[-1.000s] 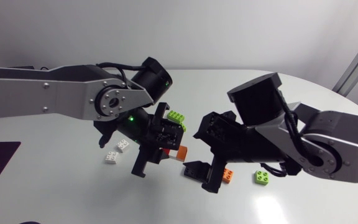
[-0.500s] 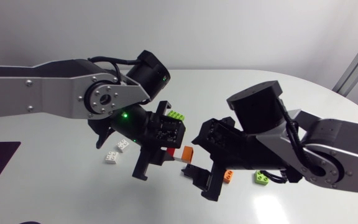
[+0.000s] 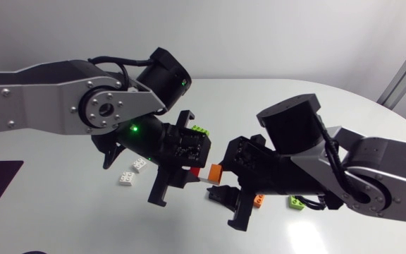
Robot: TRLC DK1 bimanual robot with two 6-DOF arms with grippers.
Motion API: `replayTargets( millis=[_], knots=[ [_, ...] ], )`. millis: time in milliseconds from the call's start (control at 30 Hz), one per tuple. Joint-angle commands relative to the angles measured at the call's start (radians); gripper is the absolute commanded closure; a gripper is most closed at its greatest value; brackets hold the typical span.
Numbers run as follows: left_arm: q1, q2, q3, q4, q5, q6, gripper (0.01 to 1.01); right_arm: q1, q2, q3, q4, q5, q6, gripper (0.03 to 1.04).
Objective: Separate the duplo bricks
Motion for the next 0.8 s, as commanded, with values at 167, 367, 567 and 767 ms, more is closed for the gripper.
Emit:
replayTargets(
  millis=[167, 367, 567, 767],
  knots=[
    [-0.017, -0.026, -0.012, -0.025, 0.015, -0.016, 0.726, 0.021, -0.035, -0.038, 0.01, -0.004, 0.015, 0.75],
    [-0.026, -0.025, -0.009, -0.025, 0.015, -0.023, 0.725, 0.032, -0.064, -0.055, 0.007, -0.006, 0.016, 0.78],
    [0.01, -0.031, 0.026, -0.03, 0.059, -0.056, 0.189, 0.01, -0.109, -0.067, 0.002, -0.023, 0.022, 0.78],
    [0.084, -0.074, 0.034, -0.042, 0.179, -0.08, 0.056, -0.099, -0.179, -0.075, -0.024, -0.109, 0.033, 0.78]
  ],
)
